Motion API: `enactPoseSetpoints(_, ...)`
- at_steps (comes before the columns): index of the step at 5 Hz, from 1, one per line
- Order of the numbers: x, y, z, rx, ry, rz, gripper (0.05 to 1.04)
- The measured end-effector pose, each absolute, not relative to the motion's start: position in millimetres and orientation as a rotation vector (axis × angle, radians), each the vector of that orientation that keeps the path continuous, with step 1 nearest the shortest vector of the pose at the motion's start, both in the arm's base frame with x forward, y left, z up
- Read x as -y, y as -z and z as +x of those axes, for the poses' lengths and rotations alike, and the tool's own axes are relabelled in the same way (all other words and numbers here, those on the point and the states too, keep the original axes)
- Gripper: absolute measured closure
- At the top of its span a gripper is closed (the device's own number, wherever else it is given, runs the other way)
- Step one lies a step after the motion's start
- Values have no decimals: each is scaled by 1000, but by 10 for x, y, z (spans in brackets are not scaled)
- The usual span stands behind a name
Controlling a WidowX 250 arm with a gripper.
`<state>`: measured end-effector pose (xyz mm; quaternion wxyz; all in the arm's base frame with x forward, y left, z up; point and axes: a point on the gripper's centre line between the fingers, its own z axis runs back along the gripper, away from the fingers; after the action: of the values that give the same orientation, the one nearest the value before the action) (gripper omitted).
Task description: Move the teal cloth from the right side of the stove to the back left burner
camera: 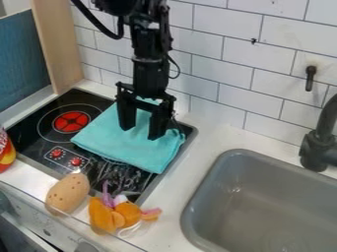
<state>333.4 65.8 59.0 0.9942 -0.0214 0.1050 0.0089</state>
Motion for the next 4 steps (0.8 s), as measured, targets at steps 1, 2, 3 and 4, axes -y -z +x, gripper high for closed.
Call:
enactPoseSetpoints(1, -692, -429, 3389, -226, -23, -35, 83)
enactPoseSetpoints(2, -857, -366, 3438, -246, -52, 5, 83)
enactPoseSetpoints(3, -1331, -442, 3548, -238, -161, 33, 83)
enactPoseSetpoints(4, -1907, -455, 3606, -264, -257, 60, 83)
